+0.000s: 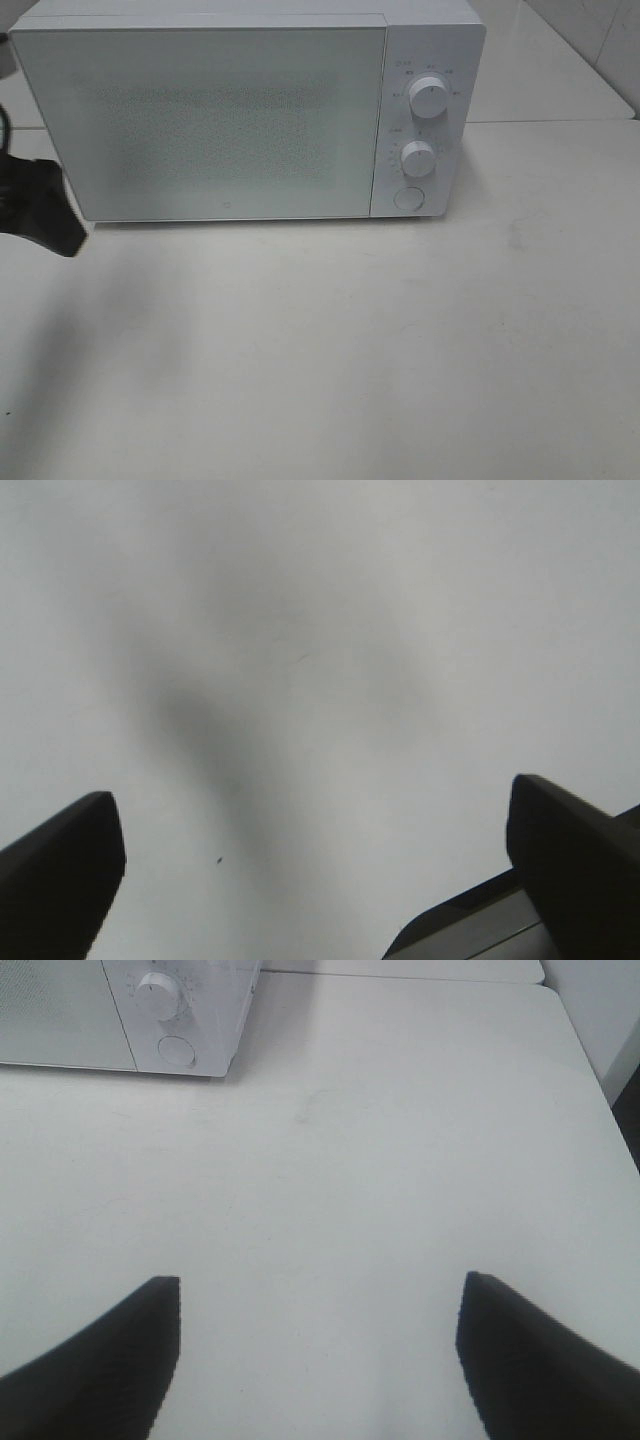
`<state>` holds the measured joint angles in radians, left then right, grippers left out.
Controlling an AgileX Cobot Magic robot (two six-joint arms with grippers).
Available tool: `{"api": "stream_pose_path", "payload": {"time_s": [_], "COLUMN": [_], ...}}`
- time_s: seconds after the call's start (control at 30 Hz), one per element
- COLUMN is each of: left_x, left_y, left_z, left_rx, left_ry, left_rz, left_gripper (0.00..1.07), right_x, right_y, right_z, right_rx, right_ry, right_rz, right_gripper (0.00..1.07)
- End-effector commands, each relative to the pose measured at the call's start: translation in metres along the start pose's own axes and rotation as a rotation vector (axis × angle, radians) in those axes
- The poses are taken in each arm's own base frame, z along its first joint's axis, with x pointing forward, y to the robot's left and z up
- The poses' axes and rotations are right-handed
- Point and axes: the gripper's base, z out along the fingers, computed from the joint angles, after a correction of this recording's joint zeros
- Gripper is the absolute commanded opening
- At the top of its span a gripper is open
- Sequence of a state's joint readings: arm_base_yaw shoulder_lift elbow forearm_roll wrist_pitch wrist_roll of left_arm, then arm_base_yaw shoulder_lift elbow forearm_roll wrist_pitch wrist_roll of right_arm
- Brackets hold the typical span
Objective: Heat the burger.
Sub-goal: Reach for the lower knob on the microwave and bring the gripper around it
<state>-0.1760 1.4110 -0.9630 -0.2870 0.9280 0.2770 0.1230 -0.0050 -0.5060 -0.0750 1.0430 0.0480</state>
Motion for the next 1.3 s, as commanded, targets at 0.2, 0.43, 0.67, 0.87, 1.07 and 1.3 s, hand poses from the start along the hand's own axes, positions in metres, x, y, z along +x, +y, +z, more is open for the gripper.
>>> {"api": "stream_pose_path", "payload": {"time_s": [0.2, 0.43, 0.67, 0.87, 1.07, 1.3], "left_x": [0.030, 0.065, 0.113, 0.153, 0.182, 0.212], "left_y": [0.032, 0.022, 0.012, 0.002, -0.010, -0.023], "left_z": [-0.052, -0.070, -0.077, -0.084, -0.095, -0.111], "left_rx": [-0.068, -0.129, -0.211, -0.285, -0.318, -0.364], "left_ry": [-0.080, -0.135, -0.182, -0.292, -0.438, -0.621], "left_rz": [-0.257, -0.257, -0.246, -0.243, -0.210, -0.166], "left_gripper": [0.98, 0.98, 0.98, 0.98, 0.98, 0.98], "right_x": [0.002, 0.002, 0.002, 0.002, 0.002, 0.002], "right_y": [0.000, 0.000, 0.000, 0.000, 0.000, 0.000], "right_z": [-0.003, -0.003, -0.003, -0.003, -0.003, -0.003], "right_rx": [0.003, 0.003, 0.003, 0.003, 0.003, 0.003], "right_ry": [-0.033, -0.033, -0.033, -0.033, -0.033, -0.033], "right_rz": [0.006, 0.006, 0.006, 0.006, 0.006, 0.006], "right_gripper": [0.74, 0.74, 0.74, 0.74, 0.74, 0.74]}}
